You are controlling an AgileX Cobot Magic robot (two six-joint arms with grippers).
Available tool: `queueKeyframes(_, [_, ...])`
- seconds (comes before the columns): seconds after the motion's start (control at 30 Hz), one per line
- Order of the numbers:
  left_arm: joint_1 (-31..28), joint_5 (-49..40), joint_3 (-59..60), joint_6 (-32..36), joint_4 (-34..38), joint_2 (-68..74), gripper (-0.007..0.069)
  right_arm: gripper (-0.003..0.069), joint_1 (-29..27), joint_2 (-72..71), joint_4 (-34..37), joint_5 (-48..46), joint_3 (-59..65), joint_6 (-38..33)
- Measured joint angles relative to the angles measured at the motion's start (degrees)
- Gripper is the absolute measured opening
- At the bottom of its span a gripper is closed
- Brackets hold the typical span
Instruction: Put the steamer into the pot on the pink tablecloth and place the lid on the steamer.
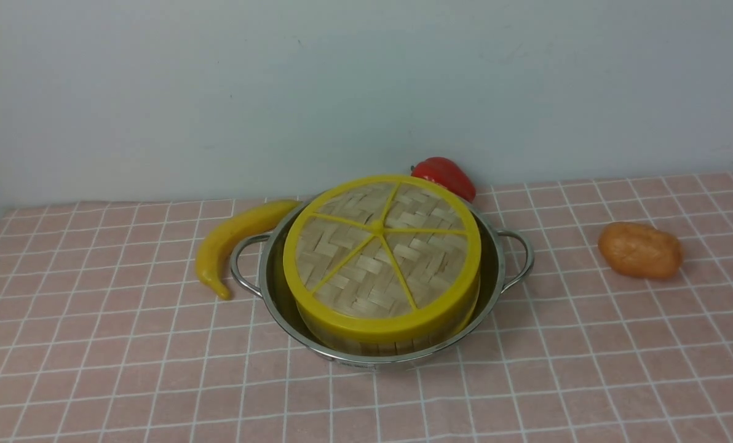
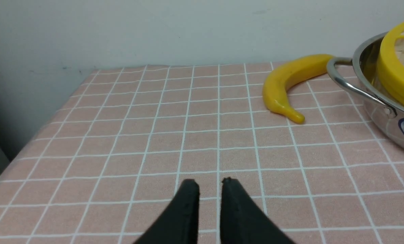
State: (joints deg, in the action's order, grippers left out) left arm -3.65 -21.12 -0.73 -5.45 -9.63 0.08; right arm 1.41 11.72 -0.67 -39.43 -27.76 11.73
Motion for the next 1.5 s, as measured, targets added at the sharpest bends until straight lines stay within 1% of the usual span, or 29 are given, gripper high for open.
queueKeyframes(0.07, [0.00,0.00,0.00,0.00,0.00,0.00,0.0104,0.0202,-0.35,-2.26,0.00,2.03,4.52,0.00])
queueKeyframes(0.13, [0.00,0.00,0.00,0.00,0.00,-0.04,0.0106,0.0208,-0.42,-4.45,0.00,6.45,9.47,0.00])
queueKeyframes(0.23, [0.00,0.00,0.00,0.00,0.00,-0.04,0.0113,0.0221,-0.42,-7.12,0.00,15.90,16.43,0.00])
queueKeyframes(0.27, [0.00,0.00,0.00,0.00,0.00,-0.04,0.0115,0.0221,-0.42,-7.25,0.00,16.43,17.21,0.00])
queueKeyframes(0.33, [0.00,0.00,0.00,0.00,0.00,-0.04,0.0118,0.0227,-0.42,-8.42,-0.07,22.14,21.20,-0.17])
queueKeyframes(0.43, [0.00,0.00,0.00,0.00,0.00,-0.04,0.0124,0.0236,-0.42,-9.01,-0.80,25.82,26.33,-0.78])
queueKeyframes(0.67, [0.00,0.00,0.00,0.00,0.00,-0.11,0.0138,0.0239,-0.42,-9.01,-0.89,22.47,28.27,-1.33])
queueKeyframes(1.5, [0.00,0.00,0.00,0.00,0.00,-0.11,0.0174,0.0240,-0.42,-9.01,-0.89,22.34,28.27,-1.43])
